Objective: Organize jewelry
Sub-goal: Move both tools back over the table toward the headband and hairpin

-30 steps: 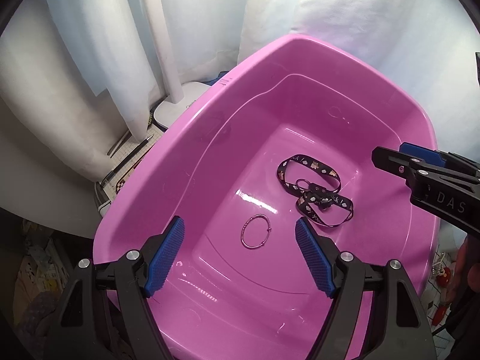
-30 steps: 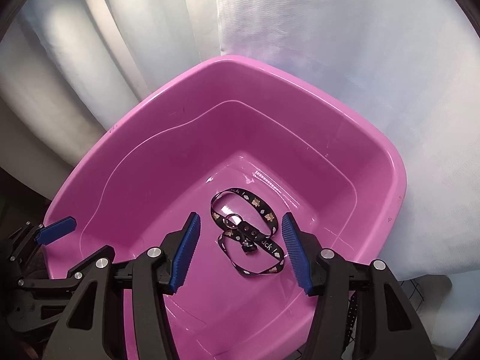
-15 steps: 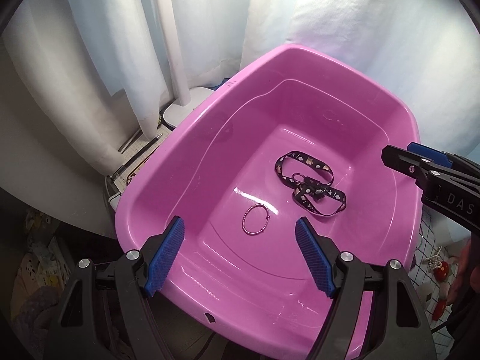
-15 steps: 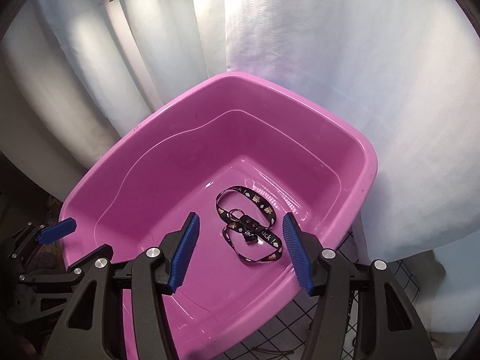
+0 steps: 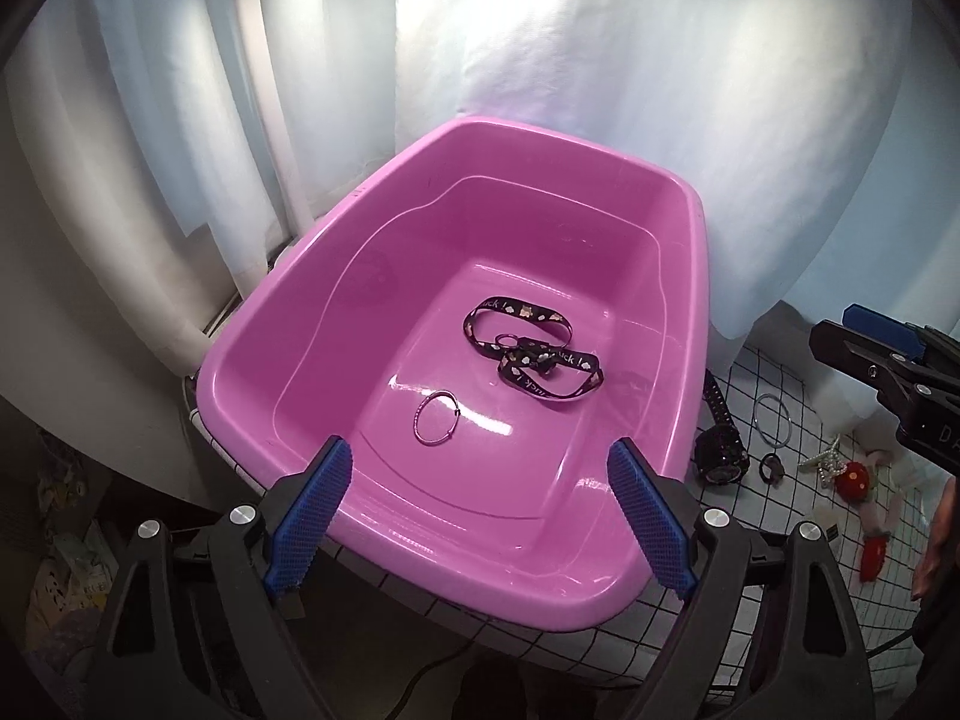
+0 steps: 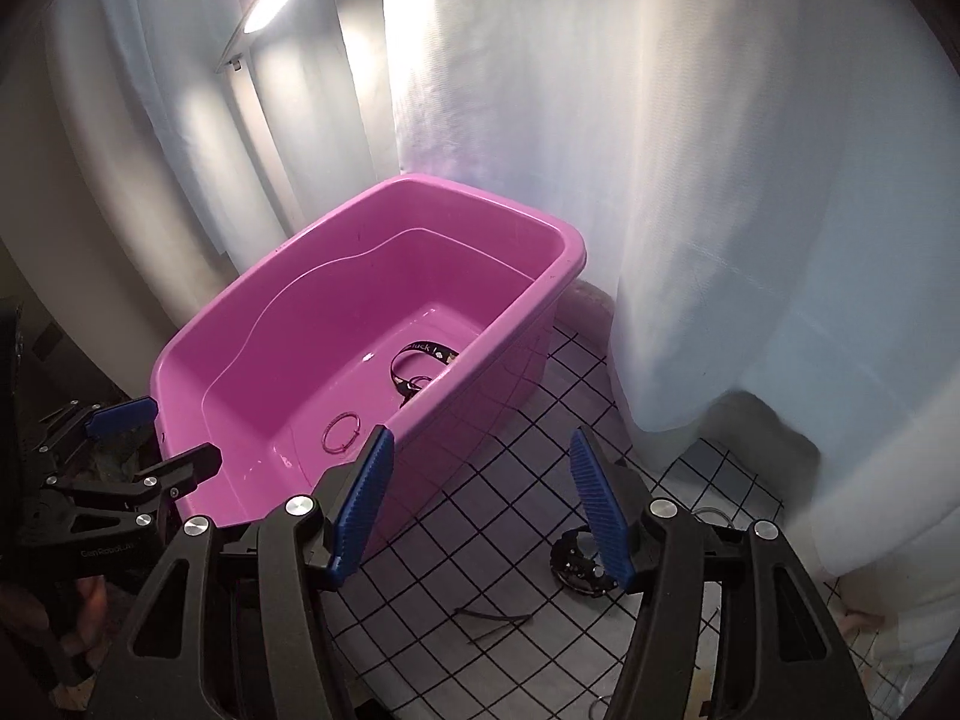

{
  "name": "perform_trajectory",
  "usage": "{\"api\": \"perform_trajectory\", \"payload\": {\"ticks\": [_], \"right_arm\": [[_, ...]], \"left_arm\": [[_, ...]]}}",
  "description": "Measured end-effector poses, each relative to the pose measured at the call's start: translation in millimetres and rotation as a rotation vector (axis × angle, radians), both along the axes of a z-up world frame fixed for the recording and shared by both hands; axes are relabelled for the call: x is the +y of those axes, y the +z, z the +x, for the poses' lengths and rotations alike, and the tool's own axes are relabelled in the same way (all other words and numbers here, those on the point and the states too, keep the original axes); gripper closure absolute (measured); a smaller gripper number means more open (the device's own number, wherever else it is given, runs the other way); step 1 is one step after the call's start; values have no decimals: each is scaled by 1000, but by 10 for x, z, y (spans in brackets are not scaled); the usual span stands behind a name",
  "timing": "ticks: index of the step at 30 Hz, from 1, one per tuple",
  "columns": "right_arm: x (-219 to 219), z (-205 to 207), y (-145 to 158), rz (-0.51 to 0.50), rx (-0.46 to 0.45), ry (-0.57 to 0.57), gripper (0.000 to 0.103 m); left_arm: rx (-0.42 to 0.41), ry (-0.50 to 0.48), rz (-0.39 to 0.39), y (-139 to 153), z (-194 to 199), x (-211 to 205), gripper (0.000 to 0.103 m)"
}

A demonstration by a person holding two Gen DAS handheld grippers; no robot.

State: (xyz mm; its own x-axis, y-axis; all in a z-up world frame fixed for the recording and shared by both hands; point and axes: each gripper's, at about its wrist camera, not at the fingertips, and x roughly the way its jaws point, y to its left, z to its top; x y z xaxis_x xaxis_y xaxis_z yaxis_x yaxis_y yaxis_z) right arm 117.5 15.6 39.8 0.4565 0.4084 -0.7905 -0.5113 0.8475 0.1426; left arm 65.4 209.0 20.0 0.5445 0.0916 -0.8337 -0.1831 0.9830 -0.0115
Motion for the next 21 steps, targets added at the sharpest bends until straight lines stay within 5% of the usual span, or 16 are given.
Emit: {"api": "perform_trajectory", "payload": {"ticks": [7, 13, 19, 21], "right_arm": [[-1057, -634, -55, 11, -51, -186, 42], [-1853, -1186, -326, -12, -1, -368, 42], [-2369, -1698, -532, -31, 13, -488, 42], [-2494, -1828, -598, -40, 8, -520, 42]], "left_arm": [[-80, -148, -32, 55, -297, -560, 13], [-129, -216, -93, -13, -436, -957, 10], [-80, -276, -19, -209, -513, -1395, 10], [-45, -300, -57, -333, -536, -1493, 10]]}}
